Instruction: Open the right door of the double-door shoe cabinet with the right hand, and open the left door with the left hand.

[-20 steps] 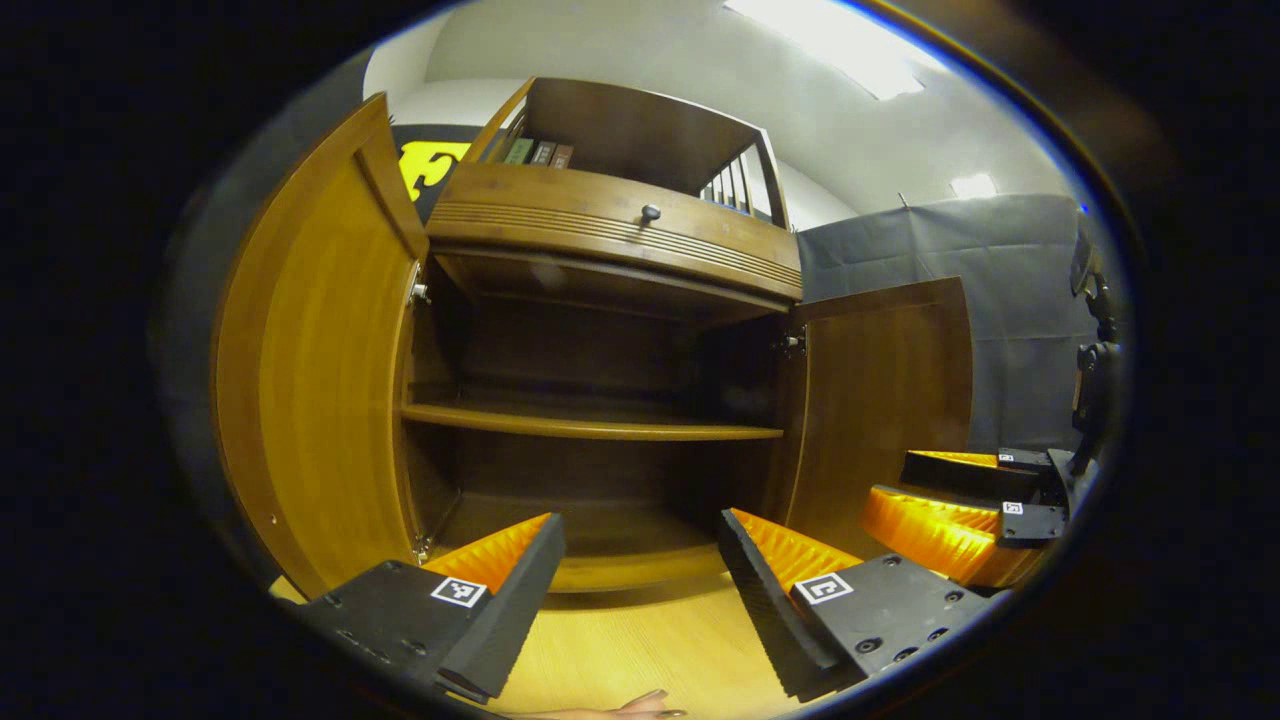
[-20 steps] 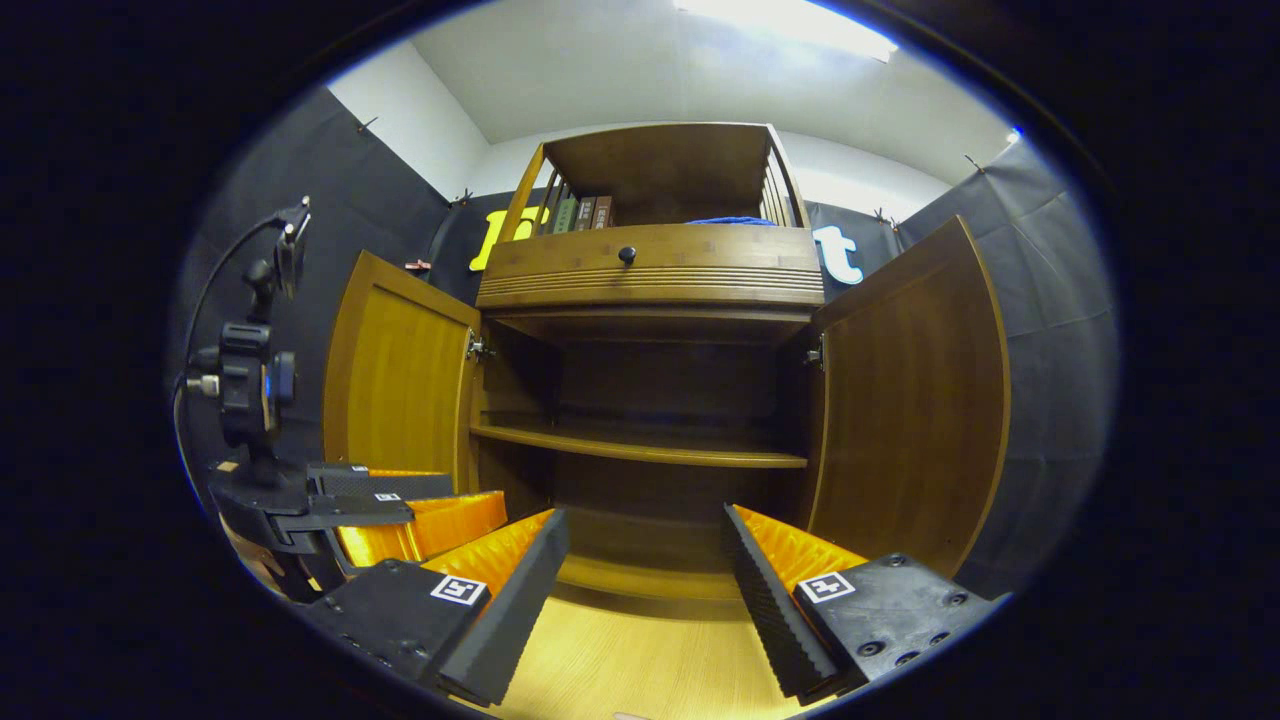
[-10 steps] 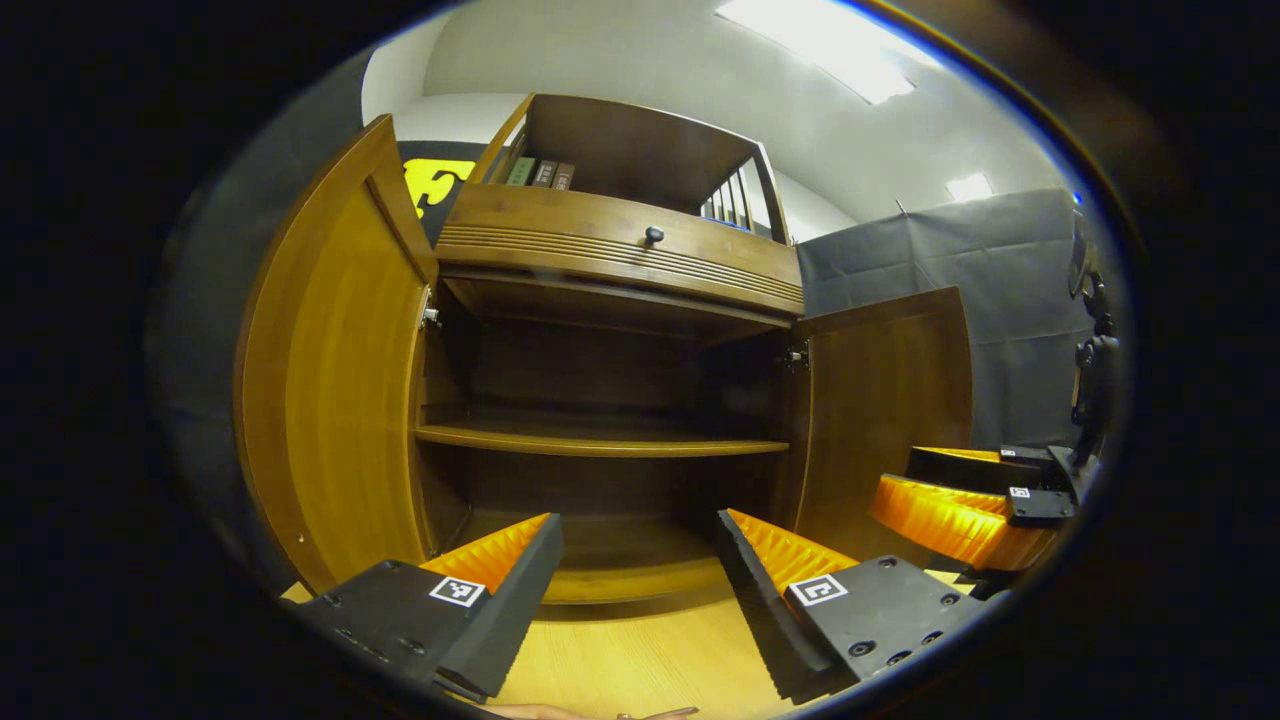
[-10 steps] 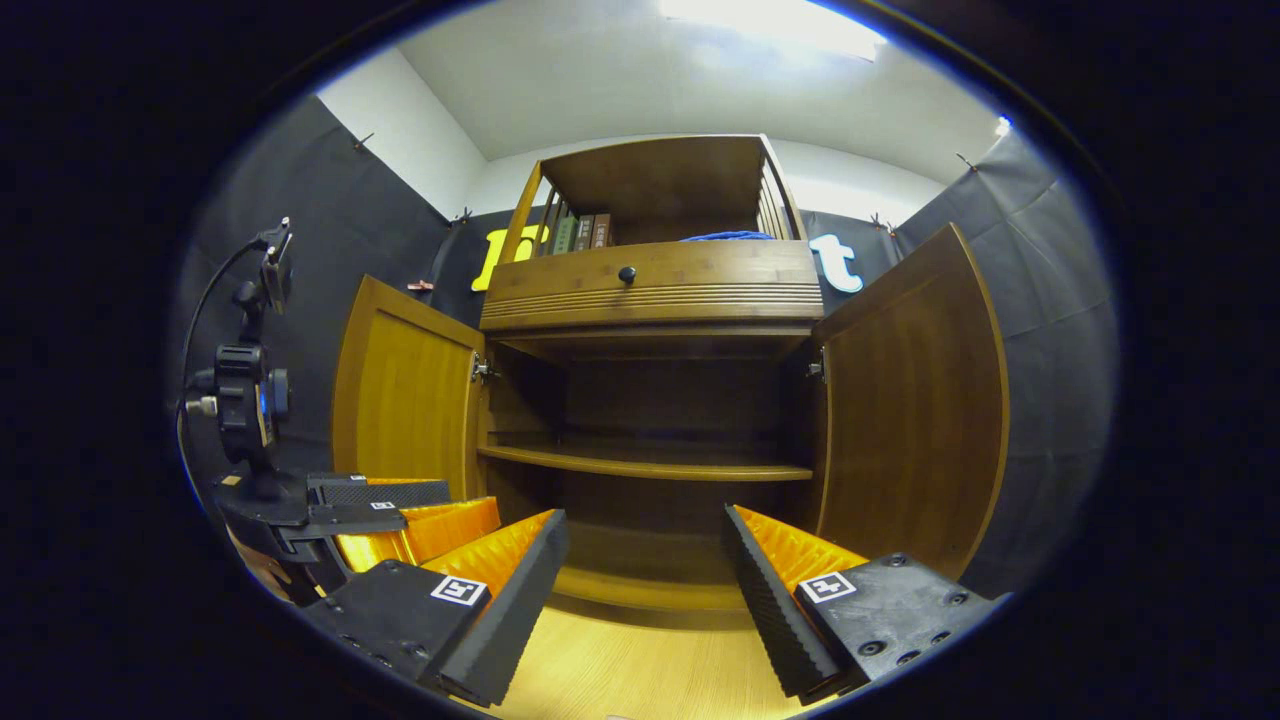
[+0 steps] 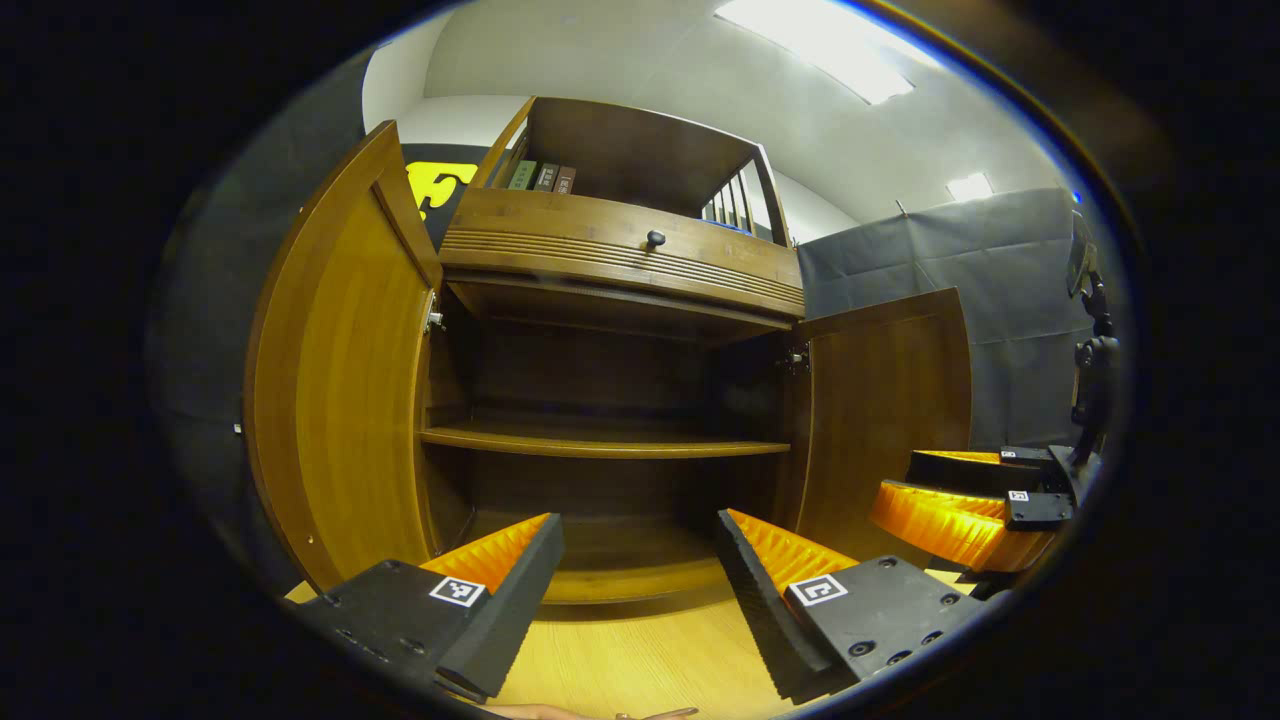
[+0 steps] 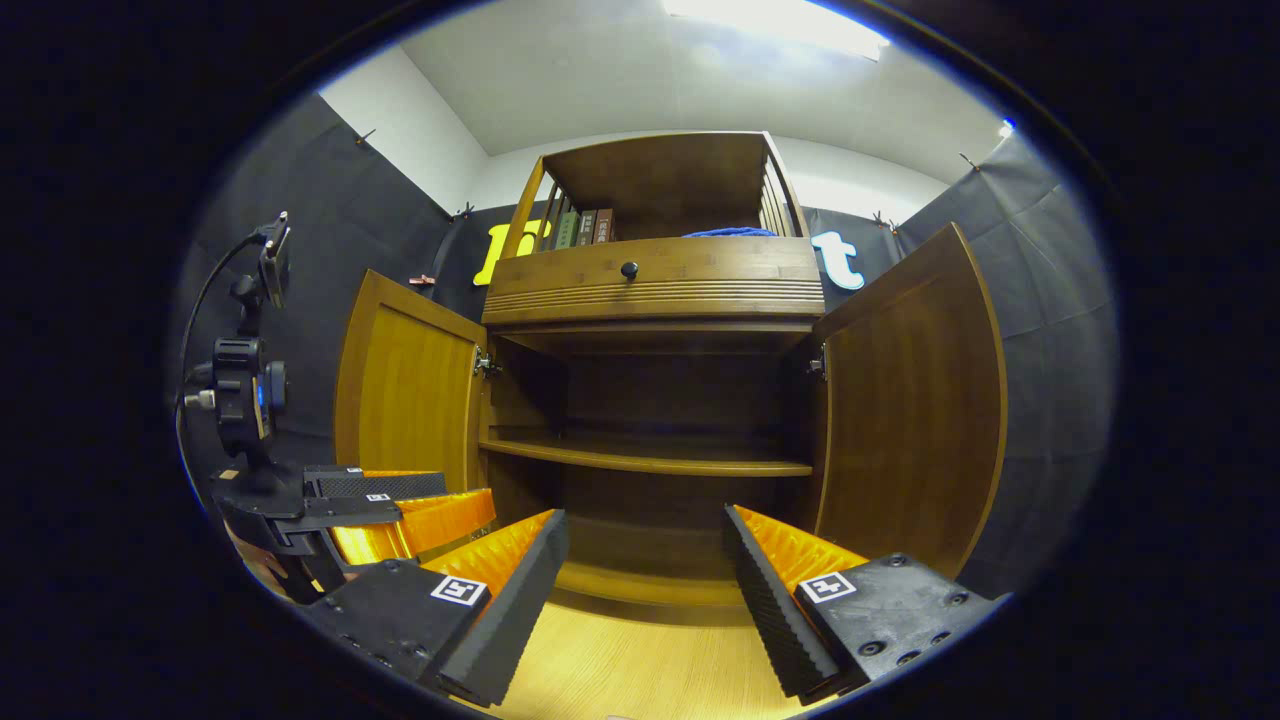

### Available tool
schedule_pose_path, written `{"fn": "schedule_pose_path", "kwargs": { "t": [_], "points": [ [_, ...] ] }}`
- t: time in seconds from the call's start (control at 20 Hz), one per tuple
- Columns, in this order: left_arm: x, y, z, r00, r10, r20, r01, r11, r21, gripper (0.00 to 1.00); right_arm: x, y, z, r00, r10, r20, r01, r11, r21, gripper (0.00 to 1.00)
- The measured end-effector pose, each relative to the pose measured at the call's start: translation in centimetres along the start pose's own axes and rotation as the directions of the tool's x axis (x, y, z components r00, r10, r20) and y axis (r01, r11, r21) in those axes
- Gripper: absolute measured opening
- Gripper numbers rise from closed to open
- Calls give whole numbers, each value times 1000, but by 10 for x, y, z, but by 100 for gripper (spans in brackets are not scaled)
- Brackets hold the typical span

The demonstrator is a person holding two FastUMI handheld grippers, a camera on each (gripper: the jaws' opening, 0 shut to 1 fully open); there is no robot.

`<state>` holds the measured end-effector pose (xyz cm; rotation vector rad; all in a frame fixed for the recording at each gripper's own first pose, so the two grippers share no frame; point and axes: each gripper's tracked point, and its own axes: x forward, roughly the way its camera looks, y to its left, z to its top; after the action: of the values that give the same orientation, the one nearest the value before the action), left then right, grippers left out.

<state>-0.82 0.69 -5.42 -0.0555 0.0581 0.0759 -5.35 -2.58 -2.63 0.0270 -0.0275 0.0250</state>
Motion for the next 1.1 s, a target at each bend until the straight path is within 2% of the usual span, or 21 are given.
{"fn": "schedule_pose_path", "kwargs": {
  "t": [0.1, 0.8, 0.9, 1.0, 1.1],
  "points": [
    [-2, -2, 1, 1000, -8, 8, 8, 1000, 1, 92, -1, -1, 0, 1000, 1, -2, -1, 1000, 3, 97],
    [-16, -3, 14, 998, -28, 52, 27, 999, 26, 94, -4, 1, -1, 1000, -21, 0, 21, 1000, -8, 96],
    [-15, -3, 15, 998, -39, 57, 37, 999, 20, 96, -3, 0, -1, 1000, -22, -4, 22, 1000, -7, 97],
    [-15, -4, 14, 997, -49, 58, 48, 999, 9, 92, -4, 0, 0, 1000, -28, -5, 28, 1000, -8, 97],
    [-13, -5, 14, 997, -53, 58, 53, 999, 3, 94, -5, 0, 1, 999, -32, -4, 32, 999, -10, 97]
  ]
}}
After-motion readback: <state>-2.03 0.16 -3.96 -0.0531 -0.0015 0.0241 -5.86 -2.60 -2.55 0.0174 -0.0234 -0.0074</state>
